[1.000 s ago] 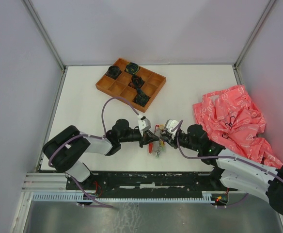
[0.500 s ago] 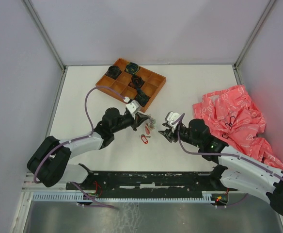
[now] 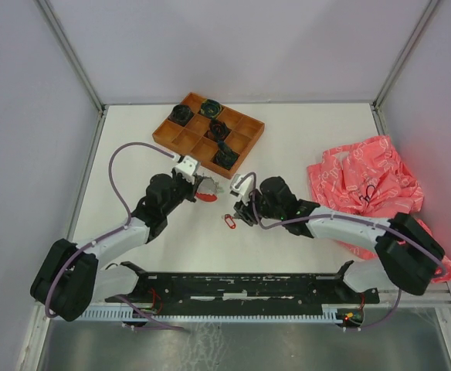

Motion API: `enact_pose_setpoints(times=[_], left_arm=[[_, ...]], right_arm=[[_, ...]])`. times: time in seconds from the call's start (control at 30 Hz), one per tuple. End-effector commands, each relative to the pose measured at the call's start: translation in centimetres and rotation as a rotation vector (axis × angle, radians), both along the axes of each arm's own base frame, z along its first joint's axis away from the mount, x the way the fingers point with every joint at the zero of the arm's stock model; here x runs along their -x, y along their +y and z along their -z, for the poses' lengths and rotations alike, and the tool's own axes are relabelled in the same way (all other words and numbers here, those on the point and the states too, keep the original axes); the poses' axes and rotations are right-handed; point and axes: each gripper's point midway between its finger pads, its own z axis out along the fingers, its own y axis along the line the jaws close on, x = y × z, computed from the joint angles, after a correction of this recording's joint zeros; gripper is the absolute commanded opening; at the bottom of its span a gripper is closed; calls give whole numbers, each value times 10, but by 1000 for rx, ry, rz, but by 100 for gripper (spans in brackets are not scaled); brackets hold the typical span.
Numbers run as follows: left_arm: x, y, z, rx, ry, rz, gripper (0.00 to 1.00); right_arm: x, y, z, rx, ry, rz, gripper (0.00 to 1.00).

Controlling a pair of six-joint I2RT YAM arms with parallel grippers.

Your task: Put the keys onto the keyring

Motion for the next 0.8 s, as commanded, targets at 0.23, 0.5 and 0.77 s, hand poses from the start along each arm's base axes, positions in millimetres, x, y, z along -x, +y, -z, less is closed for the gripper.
enact_pose_setpoints(times=[0.23, 0.5, 0.77], left_arm=[[-5, 37, 23, 9, 54, -195, 3], [-4, 35, 23, 14, 59, -190, 3], [-3, 32, 23, 10, 59, -168, 3]], right_arm=[[-15, 74, 26, 15, 8, -73, 46], [-22, 75, 57, 119, 20, -42, 42], [-27, 63, 77, 211, 35, 16, 34]])
